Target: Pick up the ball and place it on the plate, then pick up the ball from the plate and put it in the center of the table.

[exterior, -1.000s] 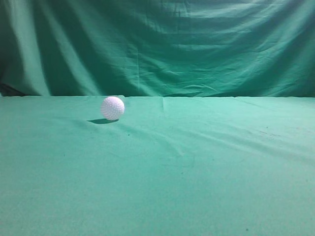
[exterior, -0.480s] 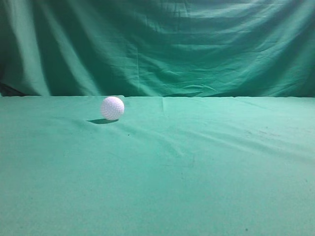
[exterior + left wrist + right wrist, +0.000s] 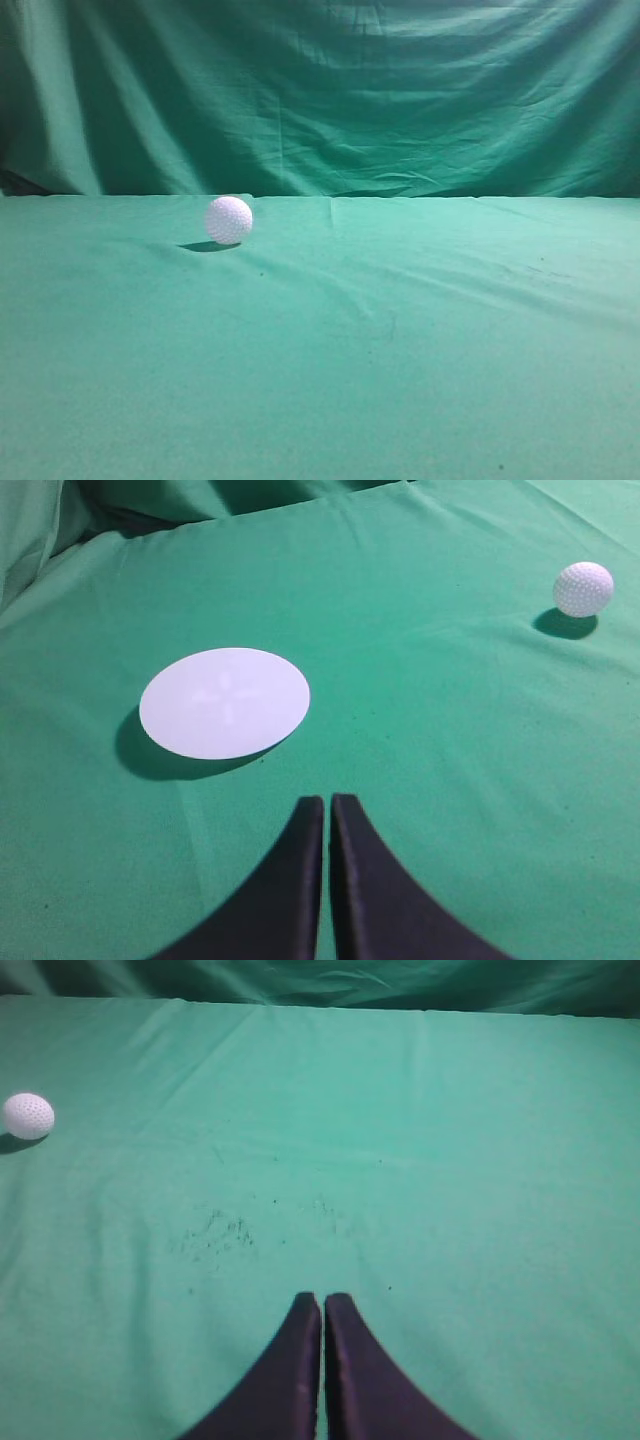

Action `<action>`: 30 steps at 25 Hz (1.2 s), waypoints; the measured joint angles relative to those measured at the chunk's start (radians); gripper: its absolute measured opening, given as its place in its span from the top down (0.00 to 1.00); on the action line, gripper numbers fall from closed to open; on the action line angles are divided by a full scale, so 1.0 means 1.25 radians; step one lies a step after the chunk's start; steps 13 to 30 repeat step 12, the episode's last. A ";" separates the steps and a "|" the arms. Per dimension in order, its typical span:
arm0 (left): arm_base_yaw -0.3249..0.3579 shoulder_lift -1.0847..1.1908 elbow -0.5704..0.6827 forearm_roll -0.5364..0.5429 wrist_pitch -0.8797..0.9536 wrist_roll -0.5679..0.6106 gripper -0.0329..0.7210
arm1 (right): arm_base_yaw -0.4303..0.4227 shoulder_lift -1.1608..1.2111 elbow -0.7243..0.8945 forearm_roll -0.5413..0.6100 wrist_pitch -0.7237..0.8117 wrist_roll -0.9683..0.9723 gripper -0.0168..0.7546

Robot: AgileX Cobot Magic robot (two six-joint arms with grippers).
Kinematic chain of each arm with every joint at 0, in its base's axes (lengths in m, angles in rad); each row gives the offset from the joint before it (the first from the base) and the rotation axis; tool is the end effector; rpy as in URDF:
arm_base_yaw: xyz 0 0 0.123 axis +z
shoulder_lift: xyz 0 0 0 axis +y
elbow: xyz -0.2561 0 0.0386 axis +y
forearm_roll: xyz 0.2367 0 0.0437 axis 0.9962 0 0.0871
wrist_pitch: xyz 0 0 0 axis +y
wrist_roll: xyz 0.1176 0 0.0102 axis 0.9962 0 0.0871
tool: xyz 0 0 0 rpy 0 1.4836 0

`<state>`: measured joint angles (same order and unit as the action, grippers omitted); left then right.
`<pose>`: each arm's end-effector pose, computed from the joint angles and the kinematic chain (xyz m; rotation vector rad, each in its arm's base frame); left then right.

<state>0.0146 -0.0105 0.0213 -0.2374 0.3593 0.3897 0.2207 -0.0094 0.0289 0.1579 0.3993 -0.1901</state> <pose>0.0940 -0.0084 0.1682 0.1979 1.8331 0.0506 0.0888 0.0273 0.1603 -0.2926 1.8786 0.1778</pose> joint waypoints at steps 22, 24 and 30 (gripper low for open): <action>0.000 0.000 0.000 0.000 0.000 0.000 0.96 | 0.000 0.000 0.000 0.000 0.000 0.000 0.98; 0.000 0.000 0.000 0.000 0.000 0.000 0.96 | 0.000 0.000 0.000 0.000 0.000 0.000 0.98; 0.000 0.000 0.000 0.000 0.000 0.000 0.96 | 0.000 0.000 0.000 0.000 0.000 0.000 0.98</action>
